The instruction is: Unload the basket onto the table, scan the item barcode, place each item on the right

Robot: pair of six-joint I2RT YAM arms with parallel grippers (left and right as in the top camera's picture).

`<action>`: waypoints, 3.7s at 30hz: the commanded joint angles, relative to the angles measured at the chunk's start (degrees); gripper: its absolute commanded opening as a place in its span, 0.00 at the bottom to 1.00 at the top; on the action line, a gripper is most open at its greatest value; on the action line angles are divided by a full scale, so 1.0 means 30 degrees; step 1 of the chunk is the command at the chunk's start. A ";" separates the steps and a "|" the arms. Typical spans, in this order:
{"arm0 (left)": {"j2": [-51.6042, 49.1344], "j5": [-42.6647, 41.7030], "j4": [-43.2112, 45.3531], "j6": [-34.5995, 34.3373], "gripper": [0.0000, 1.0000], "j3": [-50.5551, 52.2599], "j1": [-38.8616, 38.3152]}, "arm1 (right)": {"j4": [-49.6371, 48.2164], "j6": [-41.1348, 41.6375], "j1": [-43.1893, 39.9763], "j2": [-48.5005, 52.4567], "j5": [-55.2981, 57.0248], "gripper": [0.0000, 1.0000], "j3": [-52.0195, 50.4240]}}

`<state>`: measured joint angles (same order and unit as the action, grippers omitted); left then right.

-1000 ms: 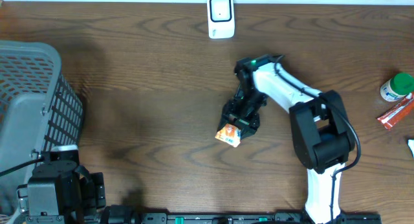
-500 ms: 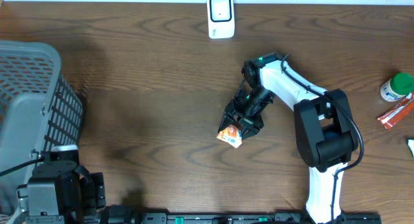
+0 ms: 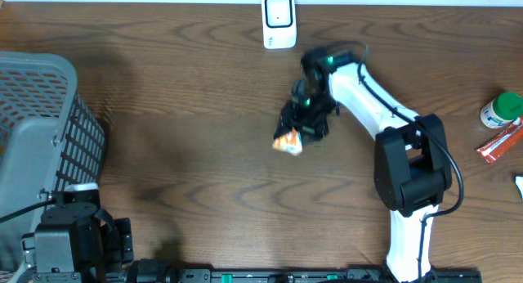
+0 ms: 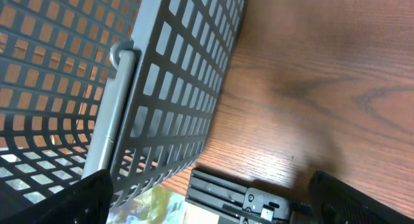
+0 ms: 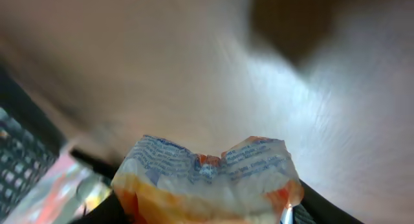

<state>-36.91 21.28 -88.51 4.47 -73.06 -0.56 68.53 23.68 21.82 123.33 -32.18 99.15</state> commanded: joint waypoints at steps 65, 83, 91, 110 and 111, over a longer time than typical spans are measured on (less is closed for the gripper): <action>0.0022 0.0051 -0.0051 -0.0095 0.96 -0.0095 -0.0073 | -0.7723 -0.2310 -0.0270 0.1494 1.5489 0.28 1.0972; 0.0022 0.0051 -0.0058 -0.0095 0.96 -0.0095 -0.0073 | 0.3738 0.0255 -0.9959 -0.1763 1.8702 0.34 0.9078; 0.0022 0.0051 -0.0051 -0.0095 0.97 -0.0095 -0.0080 | -0.1792 0.0306 -1.3937 -0.1741 1.6436 0.37 0.1974; 0.0022 0.0051 -0.0051 -0.0095 0.96 -0.0095 -0.0080 | 0.4022 -0.0051 -1.5569 -0.8189 0.9420 0.99 1.6466; 0.0015 0.0051 -0.0051 -0.0095 0.97 -0.0095 -0.0073 | 0.4255 -0.0051 -1.5569 -0.9187 0.8612 0.99 1.6597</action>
<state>-36.91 21.28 -88.51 4.47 -73.06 -0.56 79.05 23.46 -24.62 105.78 5.28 144.62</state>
